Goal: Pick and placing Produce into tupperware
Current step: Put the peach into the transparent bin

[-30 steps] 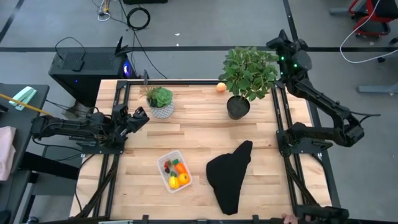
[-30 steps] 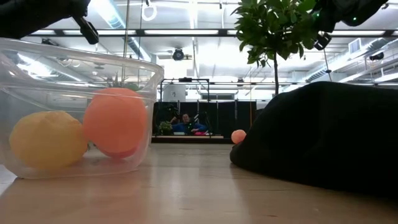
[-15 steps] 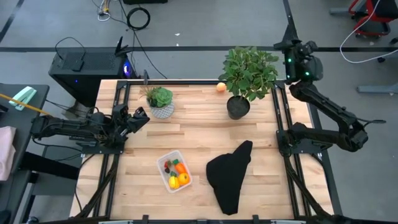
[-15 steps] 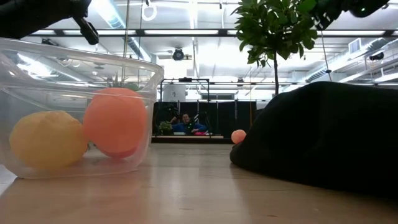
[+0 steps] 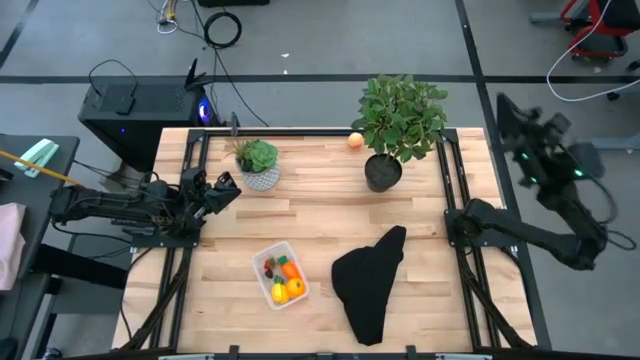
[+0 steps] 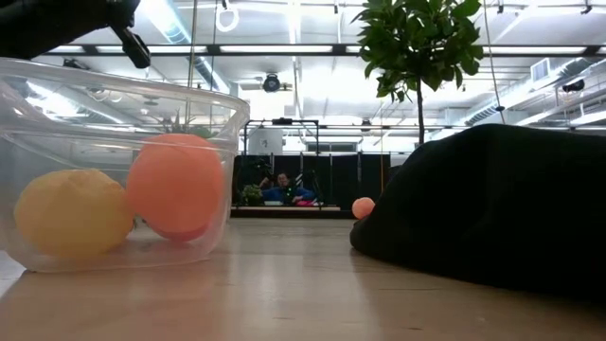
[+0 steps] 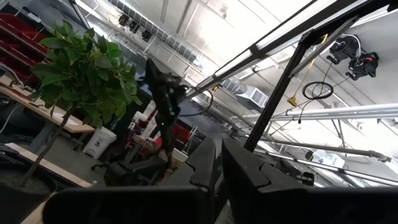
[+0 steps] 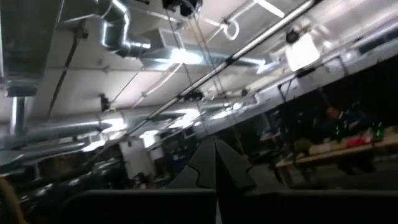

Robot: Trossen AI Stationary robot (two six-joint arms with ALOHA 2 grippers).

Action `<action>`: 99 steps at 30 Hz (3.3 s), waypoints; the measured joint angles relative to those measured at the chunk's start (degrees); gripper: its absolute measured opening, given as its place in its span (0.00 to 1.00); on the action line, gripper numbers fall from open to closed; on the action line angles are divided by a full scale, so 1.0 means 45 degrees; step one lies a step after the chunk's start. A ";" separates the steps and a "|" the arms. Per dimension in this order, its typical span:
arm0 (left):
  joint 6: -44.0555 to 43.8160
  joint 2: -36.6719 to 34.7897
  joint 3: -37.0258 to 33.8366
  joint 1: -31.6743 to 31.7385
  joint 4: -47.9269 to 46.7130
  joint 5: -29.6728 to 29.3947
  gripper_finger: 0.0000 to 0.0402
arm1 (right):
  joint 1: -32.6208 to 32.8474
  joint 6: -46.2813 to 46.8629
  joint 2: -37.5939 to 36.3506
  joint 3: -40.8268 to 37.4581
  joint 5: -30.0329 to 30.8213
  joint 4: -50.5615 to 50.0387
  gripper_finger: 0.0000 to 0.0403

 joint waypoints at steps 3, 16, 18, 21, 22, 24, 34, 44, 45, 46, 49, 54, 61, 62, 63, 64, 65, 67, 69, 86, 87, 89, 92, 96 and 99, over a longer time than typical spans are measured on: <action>0.0005 0.0003 0.0000 0.0000 -0.0049 0.0000 0.08 | 0.0311 0.0424 -0.1332 -0.0026 0.0028 -0.2182 0.00; -0.0083 -0.0001 -0.0005 0.0000 -0.0073 0.0000 0.09 | -0.1631 0.2058 -0.2721 -0.0080 -0.0017 -0.9707 0.00; -0.0087 0.0002 -0.0003 -0.0003 -0.0078 0.0000 0.08 | -0.2008 0.2302 -0.2878 -0.0180 0.0096 -1.1075 0.00; -0.0091 0.0002 -0.0001 -0.0005 -0.0084 0.0000 0.06 | -0.2553 0.2756 -0.3319 -0.0604 0.0148 -1.1723 0.00; -0.0087 0.0003 0.0000 0.0000 -0.0088 -0.0004 0.06 | -0.2741 0.2850 -0.3307 -0.0743 0.0144 -1.1819 0.00; -0.0096 0.0003 0.0000 -0.0004 -0.0110 -0.0003 0.06 | -0.3052 0.2868 -0.3308 -0.1099 0.0132 -1.1928 0.00; -0.0298 0.0003 -0.0003 0.0000 -0.0215 -0.0102 0.08 | -0.3437 0.4356 -0.3321 -0.4979 -0.0870 -0.5864 0.00; -0.0396 0.0003 -0.0003 0.0000 -0.0241 -0.0097 0.05 | -0.2431 0.5283 -0.2902 -0.5617 0.3960 -0.7062 0.00; -0.0398 0.0003 0.0000 0.0000 -0.0248 -0.0101 0.06 | -0.2299 0.5643 -0.2633 -0.5619 0.4380 -0.7584 0.00; -0.0403 0.0003 -0.0005 0.0000 -0.0253 -0.0143 0.06 | -0.2158 0.6122 -0.2315 -0.5627 0.4874 -0.7894 0.00; -0.0423 0.0003 -0.0005 0.0000 -0.0267 -0.0279 0.06 | -0.1750 0.7664 -0.1076 -0.5511 0.5962 -0.8550 0.00; -0.0434 0.0003 -0.0003 0.0000 -0.0267 -0.0374 0.05 | -0.1409 1.0521 0.1019 -0.5379 0.6739 -0.9090 0.00; -0.0355 0.0003 -0.0004 0.0000 -0.0281 -0.0375 0.05 | -0.1336 1.0748 0.2355 -0.5377 0.6528 -0.6964 0.00; -0.0332 0.0003 0.0000 0.0000 -0.0282 -0.0379 0.05 | -0.1292 0.9604 0.2350 -0.5374 0.5964 -0.6186 0.00; -0.0332 0.0003 -0.0003 0.0000 -0.0301 -0.0379 0.05 | -0.1272 0.8266 0.2332 -0.5374 0.5308 -0.5361 0.00; -0.0333 0.0003 -0.0003 0.0000 -0.0326 -0.0379 0.06 | -0.1229 0.7032 0.2295 -0.5374 0.4460 -0.4458 0.00; -0.0331 0.0003 -0.0003 0.0000 -0.0356 -0.0376 0.06 | -0.1193 0.6016 0.2250 -0.5374 0.3505 -0.3546 0.00; -0.0327 0.0003 -0.0002 0.0000 -0.0403 -0.0377 0.07 | -0.1019 0.4711 0.2233 -0.5374 0.1543 -0.1781 0.00; -0.0325 0.0003 -0.0001 0.0000 -0.0425 -0.0378 0.07 | -0.0735 0.4120 0.2233 -0.5369 -0.0735 -0.0073 0.00; -0.0321 0.0003 0.0000 -0.0001 -0.0434 -0.0374 0.08 | 0.1533 0.0648 0.2253 -0.1951 -0.2258 0.0965 0.00; -0.0321 0.0003 -0.0004 -0.0004 -0.0455 -0.0378 0.08 | 0.1514 0.0557 0.2248 -0.1701 -0.2296 0.0677 0.00; -0.0311 0.0003 0.0000 -0.0005 -0.0559 -0.0374 0.08 | 0.1504 0.0432 0.2248 -0.1353 -0.2236 0.0162 0.00; -0.0303 0.0003 -0.0004 -0.0005 -0.0612 -0.0374 0.07 | 0.1504 0.0466 0.2253 -0.1236 -0.2131 -0.0417 0.00; -0.0294 0.0003 -0.0002 -0.0005 -0.0617 -0.0374 0.06 | 0.1504 0.0854 0.2303 -0.1236 -0.2135 -0.0888 0.00; -0.0291 0.0003 -0.0001 -0.0005 -0.0621 -0.0374 0.06 | 0.1528 0.0882 0.2354 -0.1236 -0.2131 -0.0924 0.00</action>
